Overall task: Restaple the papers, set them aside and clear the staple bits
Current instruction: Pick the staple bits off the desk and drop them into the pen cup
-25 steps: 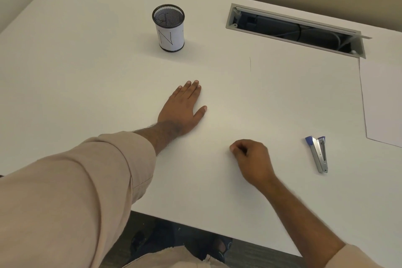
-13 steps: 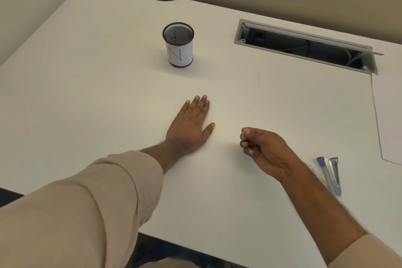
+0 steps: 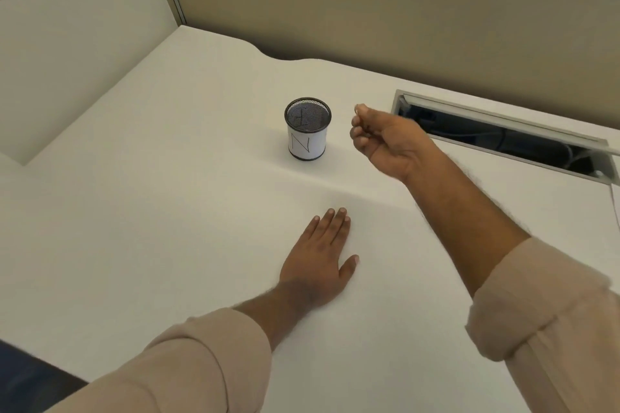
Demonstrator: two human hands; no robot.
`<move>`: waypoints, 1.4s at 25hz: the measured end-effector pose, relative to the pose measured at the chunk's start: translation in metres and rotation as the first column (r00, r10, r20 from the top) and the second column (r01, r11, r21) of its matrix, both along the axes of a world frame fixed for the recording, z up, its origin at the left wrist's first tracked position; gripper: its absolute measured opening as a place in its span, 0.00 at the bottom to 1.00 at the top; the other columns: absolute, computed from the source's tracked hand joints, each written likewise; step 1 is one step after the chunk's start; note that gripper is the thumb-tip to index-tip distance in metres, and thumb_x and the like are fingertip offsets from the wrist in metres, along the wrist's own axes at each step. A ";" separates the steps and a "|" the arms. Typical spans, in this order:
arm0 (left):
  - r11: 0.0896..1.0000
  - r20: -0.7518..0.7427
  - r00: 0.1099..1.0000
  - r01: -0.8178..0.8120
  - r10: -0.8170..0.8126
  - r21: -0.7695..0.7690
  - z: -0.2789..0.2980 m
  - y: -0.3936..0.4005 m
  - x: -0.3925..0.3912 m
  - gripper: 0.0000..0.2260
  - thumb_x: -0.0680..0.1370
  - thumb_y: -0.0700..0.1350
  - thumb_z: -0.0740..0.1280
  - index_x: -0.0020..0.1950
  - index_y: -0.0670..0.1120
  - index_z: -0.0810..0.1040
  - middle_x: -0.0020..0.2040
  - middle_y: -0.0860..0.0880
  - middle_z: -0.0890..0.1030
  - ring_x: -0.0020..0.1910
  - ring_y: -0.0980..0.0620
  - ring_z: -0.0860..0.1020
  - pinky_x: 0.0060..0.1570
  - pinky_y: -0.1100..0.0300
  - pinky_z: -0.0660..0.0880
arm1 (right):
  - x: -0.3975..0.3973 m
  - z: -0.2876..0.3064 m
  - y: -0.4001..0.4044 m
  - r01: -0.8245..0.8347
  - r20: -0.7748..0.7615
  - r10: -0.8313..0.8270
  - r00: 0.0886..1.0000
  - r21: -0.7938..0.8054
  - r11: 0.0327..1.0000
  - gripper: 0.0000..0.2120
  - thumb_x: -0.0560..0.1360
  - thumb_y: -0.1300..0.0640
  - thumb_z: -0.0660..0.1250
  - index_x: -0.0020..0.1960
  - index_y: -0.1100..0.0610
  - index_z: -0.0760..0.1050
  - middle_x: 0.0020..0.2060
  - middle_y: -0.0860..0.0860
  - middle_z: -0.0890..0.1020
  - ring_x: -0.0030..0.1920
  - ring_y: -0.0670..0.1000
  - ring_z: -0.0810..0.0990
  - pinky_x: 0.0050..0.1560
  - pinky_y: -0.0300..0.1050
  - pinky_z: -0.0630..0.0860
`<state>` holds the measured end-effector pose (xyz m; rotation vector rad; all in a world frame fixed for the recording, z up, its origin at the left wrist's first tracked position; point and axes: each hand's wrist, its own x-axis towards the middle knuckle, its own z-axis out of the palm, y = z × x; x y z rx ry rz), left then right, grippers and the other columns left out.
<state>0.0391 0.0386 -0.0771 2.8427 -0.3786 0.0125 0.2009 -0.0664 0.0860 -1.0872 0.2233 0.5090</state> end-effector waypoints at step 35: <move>1.000 -0.028 1.000 -0.005 0.005 -0.001 -0.001 0.001 0.000 0.30 0.82 0.58 0.48 0.80 0.44 0.49 0.81 0.48 0.48 0.79 0.50 0.45 0.77 0.50 0.43 | 0.065 -0.026 0.081 0.381 0.518 0.473 0.713 -0.852 0.358 0.11 0.73 0.64 0.64 0.48 0.54 0.82 0.47 0.51 0.84 0.49 0.52 0.79 0.51 0.47 0.76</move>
